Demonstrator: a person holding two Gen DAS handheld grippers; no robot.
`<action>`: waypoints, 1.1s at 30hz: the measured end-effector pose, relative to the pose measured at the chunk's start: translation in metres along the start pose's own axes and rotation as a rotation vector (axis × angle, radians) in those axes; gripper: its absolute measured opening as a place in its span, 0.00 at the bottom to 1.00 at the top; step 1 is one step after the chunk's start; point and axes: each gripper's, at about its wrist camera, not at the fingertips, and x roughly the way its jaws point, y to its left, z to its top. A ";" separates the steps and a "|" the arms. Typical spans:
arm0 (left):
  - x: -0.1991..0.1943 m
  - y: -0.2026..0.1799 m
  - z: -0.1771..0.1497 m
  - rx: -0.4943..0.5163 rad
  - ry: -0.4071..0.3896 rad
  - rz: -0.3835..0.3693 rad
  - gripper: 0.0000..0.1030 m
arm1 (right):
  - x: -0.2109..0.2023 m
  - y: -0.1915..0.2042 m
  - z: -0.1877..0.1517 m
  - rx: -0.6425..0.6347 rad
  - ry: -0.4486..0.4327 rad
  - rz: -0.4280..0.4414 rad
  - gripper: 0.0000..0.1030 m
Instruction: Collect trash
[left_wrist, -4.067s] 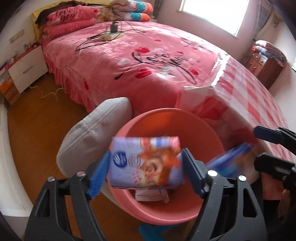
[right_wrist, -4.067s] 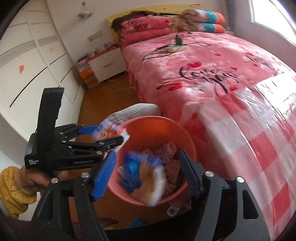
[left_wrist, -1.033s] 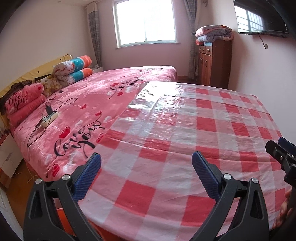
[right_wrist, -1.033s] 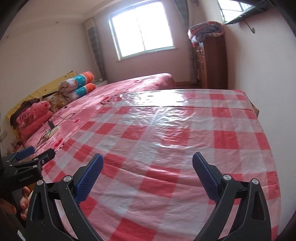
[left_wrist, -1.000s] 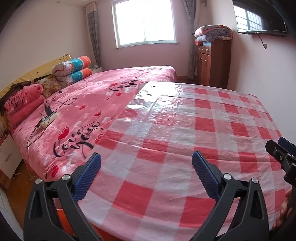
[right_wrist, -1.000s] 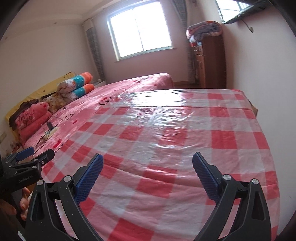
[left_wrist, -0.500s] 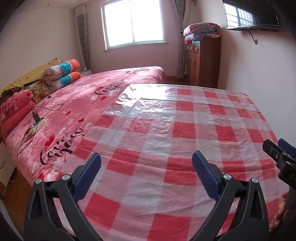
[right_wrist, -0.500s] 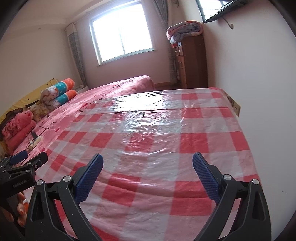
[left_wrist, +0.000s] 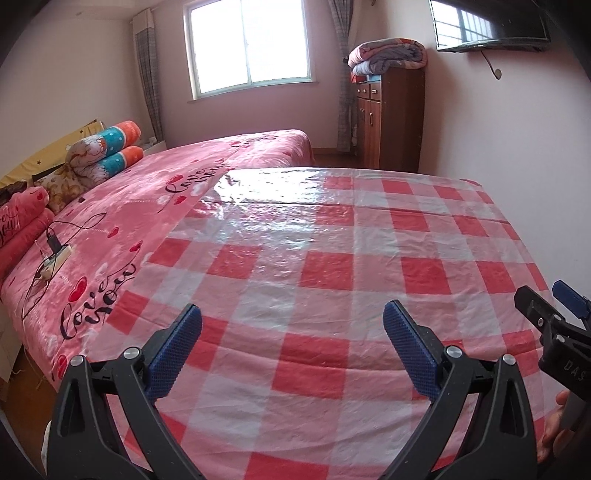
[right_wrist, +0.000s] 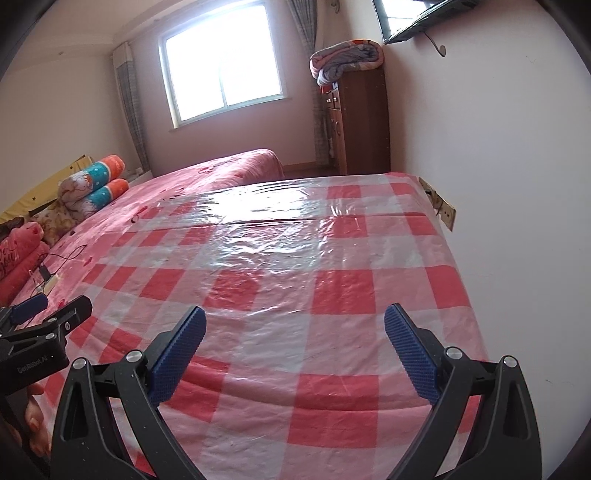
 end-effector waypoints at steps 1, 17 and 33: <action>0.002 -0.002 0.000 0.001 0.003 -0.002 0.96 | 0.001 -0.001 0.000 -0.002 0.002 -0.006 0.93; 0.035 -0.024 0.008 -0.008 0.043 -0.029 0.96 | 0.022 -0.006 0.004 -0.011 0.052 -0.029 0.93; 0.067 -0.031 0.009 -0.015 0.108 -0.023 0.96 | 0.049 -0.005 0.008 -0.011 0.157 -0.038 0.93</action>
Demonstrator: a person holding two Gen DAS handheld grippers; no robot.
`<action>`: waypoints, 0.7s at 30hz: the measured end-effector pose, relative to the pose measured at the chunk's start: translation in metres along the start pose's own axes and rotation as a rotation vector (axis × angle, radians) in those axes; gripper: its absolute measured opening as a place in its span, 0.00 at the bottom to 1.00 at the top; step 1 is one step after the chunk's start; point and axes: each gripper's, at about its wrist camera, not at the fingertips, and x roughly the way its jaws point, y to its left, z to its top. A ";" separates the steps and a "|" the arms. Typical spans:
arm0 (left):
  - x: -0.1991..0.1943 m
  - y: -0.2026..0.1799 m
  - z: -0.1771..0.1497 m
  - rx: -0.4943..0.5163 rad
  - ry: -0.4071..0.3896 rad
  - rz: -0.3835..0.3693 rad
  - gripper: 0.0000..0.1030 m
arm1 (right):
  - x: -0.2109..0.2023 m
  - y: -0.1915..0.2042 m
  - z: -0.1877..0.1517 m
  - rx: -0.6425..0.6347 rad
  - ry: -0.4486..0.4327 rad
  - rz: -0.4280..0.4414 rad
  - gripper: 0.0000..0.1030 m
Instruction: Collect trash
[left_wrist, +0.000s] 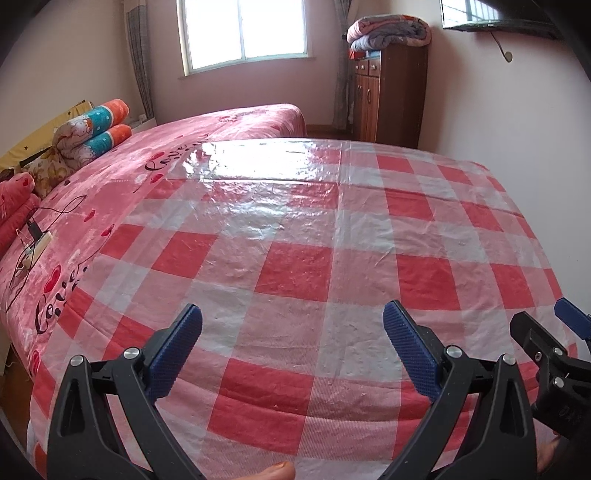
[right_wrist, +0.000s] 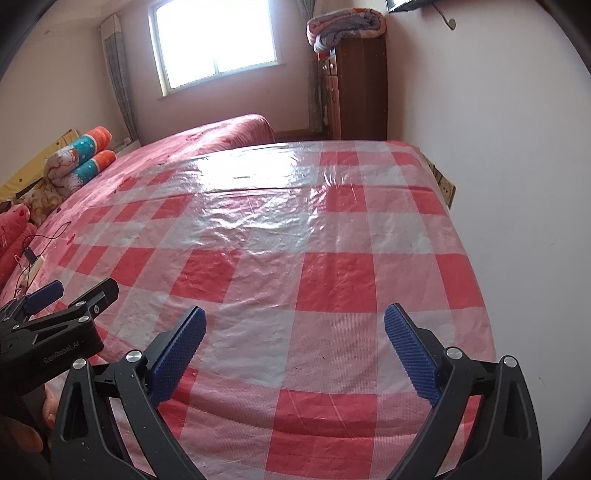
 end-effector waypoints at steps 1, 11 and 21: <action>0.002 0.000 0.000 0.000 0.007 0.000 0.96 | 0.002 -0.001 0.000 0.002 0.008 0.001 0.93; 0.018 -0.004 0.000 -0.004 0.051 -0.011 0.96 | 0.013 -0.002 -0.001 0.012 0.069 0.002 0.93; 0.034 -0.008 0.003 -0.005 0.107 -0.015 0.96 | 0.024 0.001 0.000 0.002 0.120 -0.012 0.95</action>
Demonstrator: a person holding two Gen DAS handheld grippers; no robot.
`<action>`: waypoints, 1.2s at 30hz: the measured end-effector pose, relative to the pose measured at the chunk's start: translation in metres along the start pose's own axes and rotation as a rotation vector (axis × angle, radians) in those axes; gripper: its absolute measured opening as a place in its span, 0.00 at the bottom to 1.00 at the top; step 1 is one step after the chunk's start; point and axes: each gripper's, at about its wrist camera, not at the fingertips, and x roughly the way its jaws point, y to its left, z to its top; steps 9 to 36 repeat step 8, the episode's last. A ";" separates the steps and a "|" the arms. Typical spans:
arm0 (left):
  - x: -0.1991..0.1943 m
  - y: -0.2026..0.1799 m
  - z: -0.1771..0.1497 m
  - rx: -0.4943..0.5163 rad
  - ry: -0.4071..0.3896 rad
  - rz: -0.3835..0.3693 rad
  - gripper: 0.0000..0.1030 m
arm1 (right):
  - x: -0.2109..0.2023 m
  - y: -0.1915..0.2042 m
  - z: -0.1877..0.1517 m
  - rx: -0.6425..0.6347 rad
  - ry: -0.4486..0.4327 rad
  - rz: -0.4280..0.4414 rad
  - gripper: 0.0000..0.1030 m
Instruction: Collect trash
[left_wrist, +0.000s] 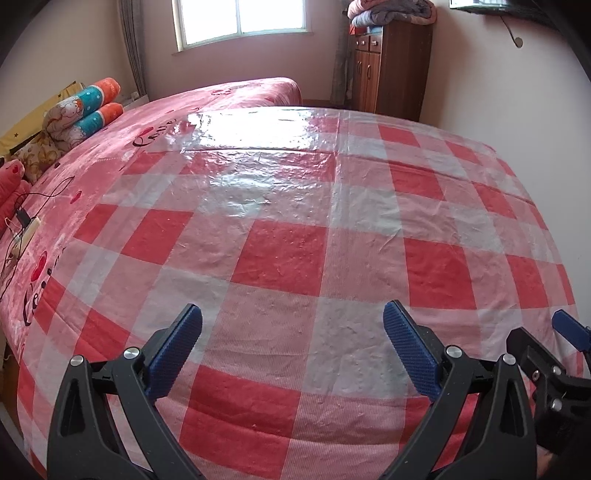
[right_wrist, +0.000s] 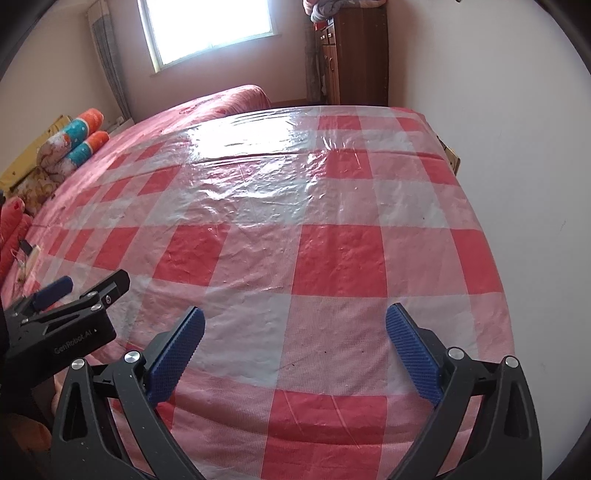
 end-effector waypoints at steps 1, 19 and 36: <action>0.002 -0.001 0.000 0.007 0.012 0.004 0.96 | 0.001 0.003 0.000 -0.013 0.006 -0.017 0.95; 0.007 0.005 0.000 -0.021 0.030 -0.039 0.96 | 0.012 0.015 0.005 -0.067 0.036 -0.108 0.96; 0.007 0.005 0.000 -0.021 0.030 -0.039 0.96 | 0.012 0.015 0.005 -0.067 0.036 -0.108 0.96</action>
